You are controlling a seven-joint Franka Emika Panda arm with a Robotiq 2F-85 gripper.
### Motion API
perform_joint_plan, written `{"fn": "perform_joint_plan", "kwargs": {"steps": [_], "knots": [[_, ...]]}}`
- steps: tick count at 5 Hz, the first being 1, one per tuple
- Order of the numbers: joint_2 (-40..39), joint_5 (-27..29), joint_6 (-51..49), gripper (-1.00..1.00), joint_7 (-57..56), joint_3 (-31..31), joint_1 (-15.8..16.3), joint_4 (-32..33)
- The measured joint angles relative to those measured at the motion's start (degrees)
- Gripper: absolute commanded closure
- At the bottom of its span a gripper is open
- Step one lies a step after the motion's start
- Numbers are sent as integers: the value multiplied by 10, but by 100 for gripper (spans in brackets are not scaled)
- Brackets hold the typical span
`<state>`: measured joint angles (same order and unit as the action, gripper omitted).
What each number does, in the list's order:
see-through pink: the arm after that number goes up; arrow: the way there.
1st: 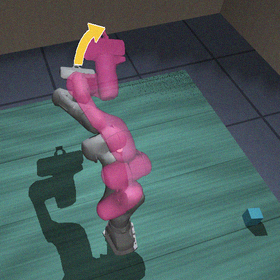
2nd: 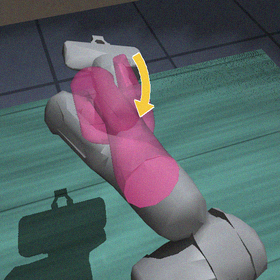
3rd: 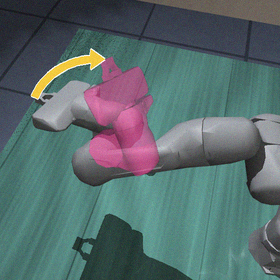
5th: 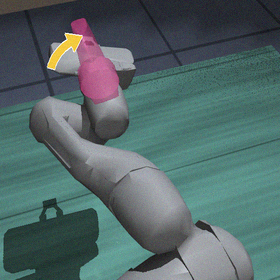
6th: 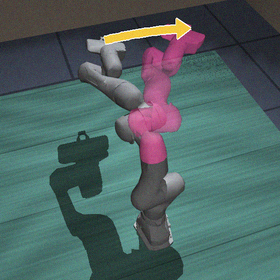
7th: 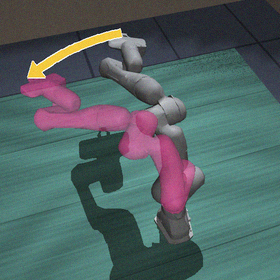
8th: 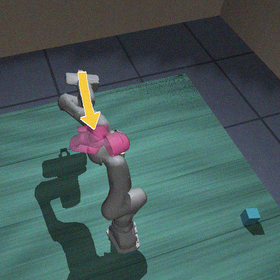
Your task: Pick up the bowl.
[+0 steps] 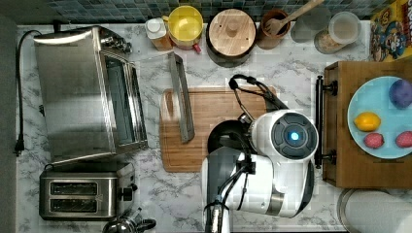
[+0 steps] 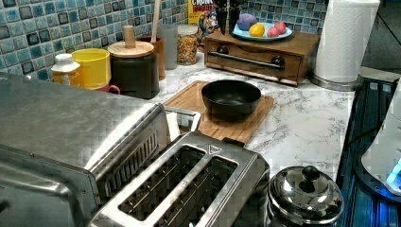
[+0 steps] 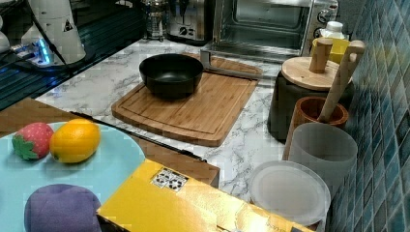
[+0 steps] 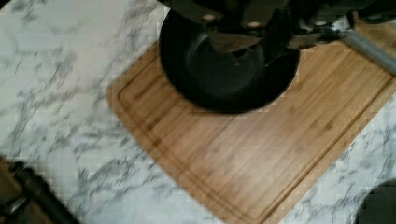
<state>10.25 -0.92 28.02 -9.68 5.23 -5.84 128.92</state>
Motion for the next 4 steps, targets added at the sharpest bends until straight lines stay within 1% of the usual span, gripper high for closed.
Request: {"fn": "perform_joint_plan", "kwargs": {"steps": [1,2,3,4], "knots": [[4,-14,36,0,-68,6,-16,20],[14,-17,69,0,-134,11,-24,54],[30,-17,98,0,-204,21,-23,97],[37,5,108,0,-296,31,-23,126]]}}
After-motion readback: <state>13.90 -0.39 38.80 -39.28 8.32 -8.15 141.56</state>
